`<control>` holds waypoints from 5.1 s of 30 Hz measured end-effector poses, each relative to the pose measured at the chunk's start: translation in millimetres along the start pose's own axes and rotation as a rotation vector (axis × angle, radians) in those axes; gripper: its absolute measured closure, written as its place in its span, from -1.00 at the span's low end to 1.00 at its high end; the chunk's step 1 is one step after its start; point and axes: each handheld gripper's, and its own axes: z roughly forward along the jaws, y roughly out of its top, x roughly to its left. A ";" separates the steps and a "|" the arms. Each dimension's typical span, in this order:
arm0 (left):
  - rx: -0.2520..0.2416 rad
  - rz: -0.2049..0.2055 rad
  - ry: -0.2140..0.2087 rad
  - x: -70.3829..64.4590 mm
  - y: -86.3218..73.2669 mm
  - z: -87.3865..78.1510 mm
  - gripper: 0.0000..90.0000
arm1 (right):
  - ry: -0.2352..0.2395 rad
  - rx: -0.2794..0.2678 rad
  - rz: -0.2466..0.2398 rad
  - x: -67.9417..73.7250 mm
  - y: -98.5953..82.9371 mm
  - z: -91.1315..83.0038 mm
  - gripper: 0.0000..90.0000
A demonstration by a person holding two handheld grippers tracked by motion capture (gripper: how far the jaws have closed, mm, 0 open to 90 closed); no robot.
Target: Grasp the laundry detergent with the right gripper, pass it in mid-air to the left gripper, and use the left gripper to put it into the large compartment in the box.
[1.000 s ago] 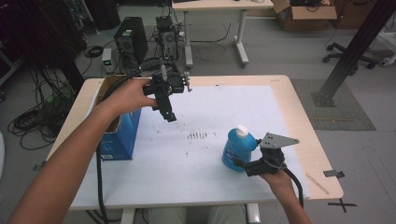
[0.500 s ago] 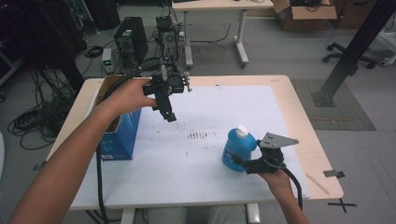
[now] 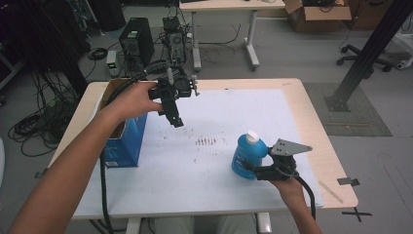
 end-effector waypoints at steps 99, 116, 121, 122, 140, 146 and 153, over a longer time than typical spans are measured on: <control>-0.173 0.150 -0.102 -72.0 16.3 -91.3 -0.87 | 0.347 0.043 -0.203 21.9 117.7 5.4 -0.02; -0.145 0.223 -0.119 -90.6 28.6 -88.0 -0.87 | 0.441 0.095 -0.268 38.8 131.0 40.4 -0.01; -0.132 0.233 -0.118 -94.4 29.5 -86.0 -0.87 | 0.485 0.105 -0.286 43.0 135.4 47.8 -0.01; -0.131 0.234 -0.117 -95.1 29.5 -86.0 -0.87 | 0.494 0.106 -0.288 43.6 136.0 49.2 -0.01; -0.109 0.204 -0.101 -99.3 27.5 -80.5 -0.87 | 0.539 0.128 -0.298 47.2 139.3 65.2 -0.01; -0.108 0.171 -0.090 -95.9 26.8 -76.2 -0.87 | 0.538 0.129 -0.302 47.0 139.6 65.5 -0.01; -0.102 0.170 -0.092 -95.8 29.2 -68.8 -0.87 | 0.535 0.128 -0.305 46.5 140.5 64.9 -0.01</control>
